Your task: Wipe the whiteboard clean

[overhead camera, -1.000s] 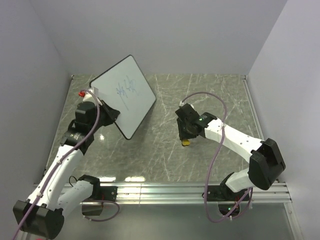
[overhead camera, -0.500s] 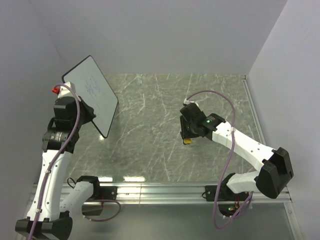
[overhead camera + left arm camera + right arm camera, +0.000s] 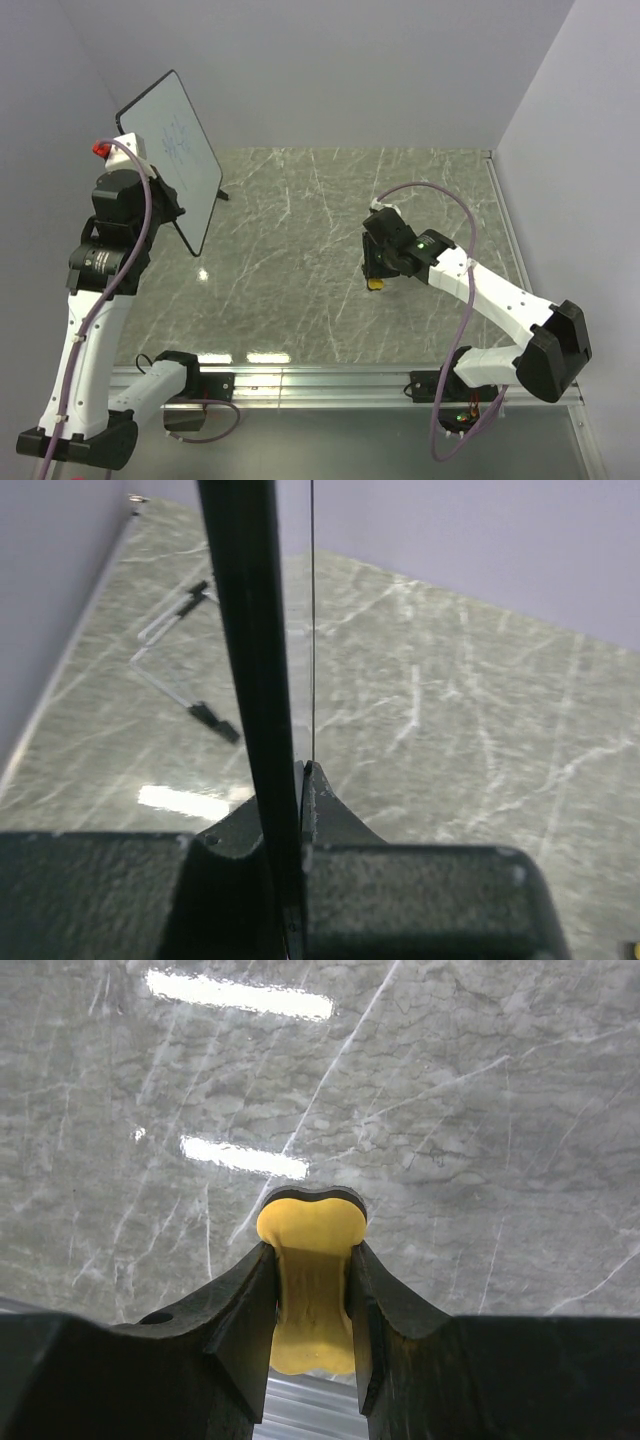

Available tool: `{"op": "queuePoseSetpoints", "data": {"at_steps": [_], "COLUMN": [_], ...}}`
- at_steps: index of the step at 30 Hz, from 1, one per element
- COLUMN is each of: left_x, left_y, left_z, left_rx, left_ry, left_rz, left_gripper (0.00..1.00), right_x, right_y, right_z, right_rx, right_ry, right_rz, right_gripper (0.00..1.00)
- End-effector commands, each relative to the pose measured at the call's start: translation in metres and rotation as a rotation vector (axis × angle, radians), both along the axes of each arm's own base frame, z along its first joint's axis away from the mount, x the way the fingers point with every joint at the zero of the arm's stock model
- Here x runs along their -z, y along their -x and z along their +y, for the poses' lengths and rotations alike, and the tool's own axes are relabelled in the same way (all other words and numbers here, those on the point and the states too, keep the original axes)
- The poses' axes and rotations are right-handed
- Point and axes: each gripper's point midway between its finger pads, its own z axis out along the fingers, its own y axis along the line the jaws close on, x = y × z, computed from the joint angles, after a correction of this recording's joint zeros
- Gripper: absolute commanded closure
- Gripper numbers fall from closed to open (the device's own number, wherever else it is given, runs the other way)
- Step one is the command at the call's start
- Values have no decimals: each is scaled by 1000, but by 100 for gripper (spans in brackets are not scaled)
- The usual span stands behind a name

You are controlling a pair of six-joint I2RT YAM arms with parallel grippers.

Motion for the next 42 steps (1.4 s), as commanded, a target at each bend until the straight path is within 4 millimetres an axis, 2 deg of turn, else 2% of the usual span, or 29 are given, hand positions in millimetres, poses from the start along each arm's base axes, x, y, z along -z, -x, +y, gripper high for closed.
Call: {"op": "queuePoseSetpoints", "data": {"at_steps": [1, 7, 10, 11, 13, 14, 20, 26, 30, 33, 34, 37, 38, 40, 41, 42], "left_x": [-75, -55, -35, -37, -25, -26, -10, 19, 30, 36, 41, 45, 47, 56, 61, 65], "left_y": [4, 8, 5, 6, 4, 5, 2, -20, -35, -50, -55, -66, -68, -66, -62, -58], "left_z": [24, 36, 35, 32, 31, 27, 32, 43, 65, 60, 57, 28, 7, -15, -36, -46], "left_rx": [-109, -161, -145, -125, -116, -95, -120, -183, -270, -231, -209, -65, 36, 124, 178, 202], "left_ry": [-53, -107, -109, -98, -79, -68, -68, -100, -115, -100, -89, -12, 47, 106, 144, 155], "left_rz": [-277, -243, -213, -236, -220, -235, -204, -165, -155, -148, -139, -142, -137, -122, -108, -98], "left_gripper": [100, 100, 100, 100, 100, 100, 100, 100, 100, 100, 100, 100, 100, 100, 100, 100], "right_x": [-10, -9, -7, -7, -6, -5, 2, 7, 5, 6, 8, 9, 9, 12, 12, 14], "right_y": [-1, 1, 1, 1, 1, 1, 3, 5, 8, 11, 12, 15, 16, 16, 16, 16], "right_z": [-1, -3, -3, -3, -4, -3, -1, 1, -4, -10, -12, -16, -17, -18, -17, -17], "right_rx": [14, -2, -15, -16, -19, -22, -24, -27, -24, -20, -21, -17, -16, -12, -12, -9], "right_ry": [-29, -16, -9, -9, -3, -4, -10, -19, -13, 3, 8, 13, 15, 17, 13, 16], "right_rz": [-36, -29, -26, -26, -25, -24, -7, 6, -1, -5, -5, -9, -8, -7, -9, -5], "right_gripper": [100, 100, 100, 100, 100, 100, 100, 100, 100, 100, 100, 100, 100, 100, 100, 100]}}
